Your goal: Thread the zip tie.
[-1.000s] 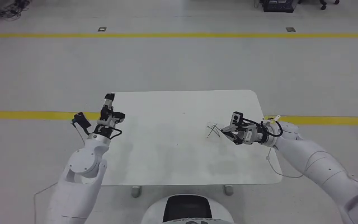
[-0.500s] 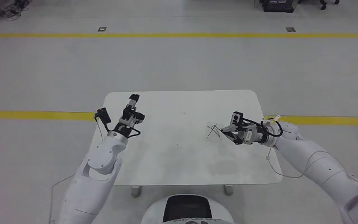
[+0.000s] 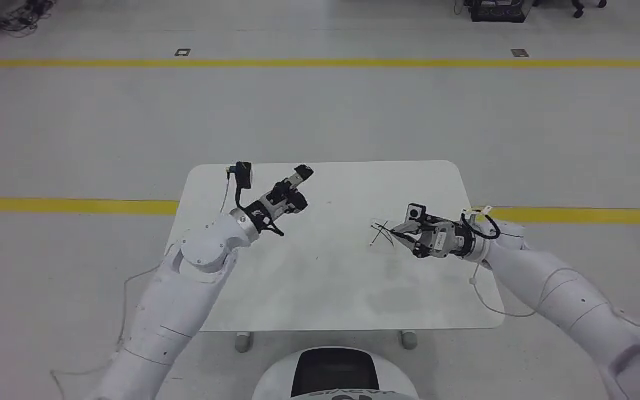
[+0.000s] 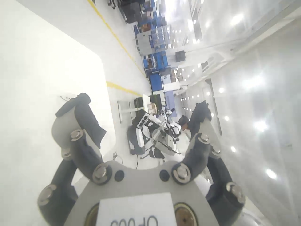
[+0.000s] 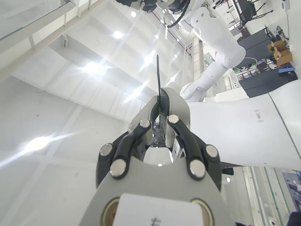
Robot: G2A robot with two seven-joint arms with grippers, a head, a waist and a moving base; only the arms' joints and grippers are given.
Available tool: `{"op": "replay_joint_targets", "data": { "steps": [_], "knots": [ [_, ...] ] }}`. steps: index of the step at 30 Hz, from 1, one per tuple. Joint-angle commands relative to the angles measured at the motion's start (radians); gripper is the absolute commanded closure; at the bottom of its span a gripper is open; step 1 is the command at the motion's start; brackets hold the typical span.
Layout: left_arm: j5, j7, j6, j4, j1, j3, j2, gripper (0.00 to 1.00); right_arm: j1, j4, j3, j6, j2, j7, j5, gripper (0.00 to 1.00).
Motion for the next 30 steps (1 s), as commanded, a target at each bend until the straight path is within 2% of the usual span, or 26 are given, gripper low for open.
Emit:
{"op": "replay_joint_targets", "data": {
  "steps": [1, 10, 13, 14, 18, 21, 27, 30],
  "knots": [
    [0.003, -0.003, -0.001, 0.001, -0.003, 0.002, 0.0, 0.0, 0.006, 0.002, -0.009, 0.0, 0.001, 0.0, 0.007, 1.0],
    [-0.008, -0.009, -0.007, 0.0, 0.002, 0.007, 0.0, 0.0, 0.006, 0.002, -0.009, 0.0, 0.001, 0.0, 0.007, 1.0],
    [-0.07, -0.107, -0.073, 0.009, 0.031, -0.002, 0.005, 0.0, -0.027, -0.029, -0.012, 0.0, -0.005, 0.0, 0.071, 1.0],
    [-0.099, -0.16, -0.11, 0.017, 0.046, -0.009, 0.009, 0.0, -0.039, -0.033, -0.006, 0.0, -0.009, 0.0, 0.071, 1.0],
    [-0.13, -0.264, -0.179, 0.042, 0.079, -0.015, 0.018, 0.0, -0.081, -0.053, 0.015, 0.0, -0.026, 0.0, 0.071, 1.0],
    [-0.16, -0.319, -0.213, 0.052, 0.082, -0.005, 0.02, 0.0, -0.102, -0.068, 0.022, 0.0, -0.037, 0.0, 0.071, 1.0],
    [-0.156, -0.312, -0.197, 0.054, 0.061, 0.03, 0.018, 0.0, -0.14, -0.077, 0.039, 0.0, -0.053, 0.0, 0.071, 1.0],
    [-0.152, -0.301, -0.213, 0.04, 0.058, 0.037, 0.018, 0.0, -0.144, -0.075, 0.041, 0.0, -0.054, 0.0, 0.071, 1.0]
  ]
}}
